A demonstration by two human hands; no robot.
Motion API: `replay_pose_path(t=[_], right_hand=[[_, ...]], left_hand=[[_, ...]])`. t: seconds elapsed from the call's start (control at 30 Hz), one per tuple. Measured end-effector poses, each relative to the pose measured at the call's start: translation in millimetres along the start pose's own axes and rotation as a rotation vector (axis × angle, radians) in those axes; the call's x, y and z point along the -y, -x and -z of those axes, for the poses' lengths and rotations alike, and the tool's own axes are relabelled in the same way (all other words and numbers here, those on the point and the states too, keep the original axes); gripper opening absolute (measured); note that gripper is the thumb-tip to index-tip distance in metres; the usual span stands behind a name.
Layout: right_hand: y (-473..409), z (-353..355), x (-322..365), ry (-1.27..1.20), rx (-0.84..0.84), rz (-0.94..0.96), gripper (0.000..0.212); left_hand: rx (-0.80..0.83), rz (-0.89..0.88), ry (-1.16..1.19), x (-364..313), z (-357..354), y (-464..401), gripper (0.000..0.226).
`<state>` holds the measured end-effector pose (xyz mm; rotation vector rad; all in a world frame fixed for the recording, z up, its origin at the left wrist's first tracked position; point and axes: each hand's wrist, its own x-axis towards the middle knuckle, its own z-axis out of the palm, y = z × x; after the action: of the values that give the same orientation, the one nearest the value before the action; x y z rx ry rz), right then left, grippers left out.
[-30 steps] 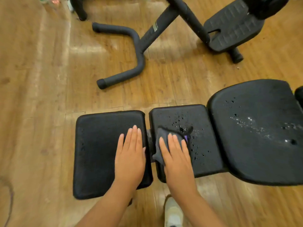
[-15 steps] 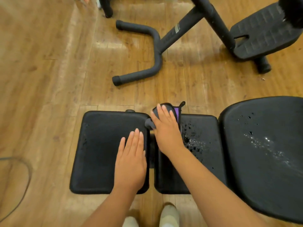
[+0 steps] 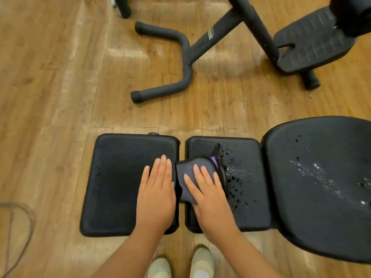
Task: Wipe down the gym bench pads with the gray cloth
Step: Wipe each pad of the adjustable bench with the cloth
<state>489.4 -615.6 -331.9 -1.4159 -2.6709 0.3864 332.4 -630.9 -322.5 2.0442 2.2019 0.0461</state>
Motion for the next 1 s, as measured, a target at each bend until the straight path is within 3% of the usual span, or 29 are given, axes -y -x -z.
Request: replay_pose_path(t=[0.07,0.23,0.4,0.77,0.87,1.0], right_hand=[[39.5,-11.3,16.9,-0.008,-0.011,-0.027,0.079],[78.6,-26.5,34.5,0.028,-0.085,-0.081,0.051],[17.5,-11.1,29.2,0.044,-0.014,-0.133,0.060],[-105.4,5.2,-13.0,0.122,-0.094,-0.184,0.046],[-80.1,2.6,-8.8,0.059,-0.148,-0.199,0.065],[5.7,-4.7,5.0,-0.004,-0.061,-0.247,0.089]], left_hand=[[-0.001,-0.011,0.000,-0.1,0.1,0.4,0.055],[-0.006,0.004,0.001,-1.2,-1.0,-0.5,0.058],[-0.015,-0.006,-0.014,0.6,-3.3,-0.2,0.056],[-0.019,0.000,-0.006,1.2,-2.0,-0.1,0.055],[-0.012,-0.003,-0.010,0.4,-2.2,1.0,0.055],[-0.016,-0.004,-0.023,0.8,-3.4,0.3,0.055]])
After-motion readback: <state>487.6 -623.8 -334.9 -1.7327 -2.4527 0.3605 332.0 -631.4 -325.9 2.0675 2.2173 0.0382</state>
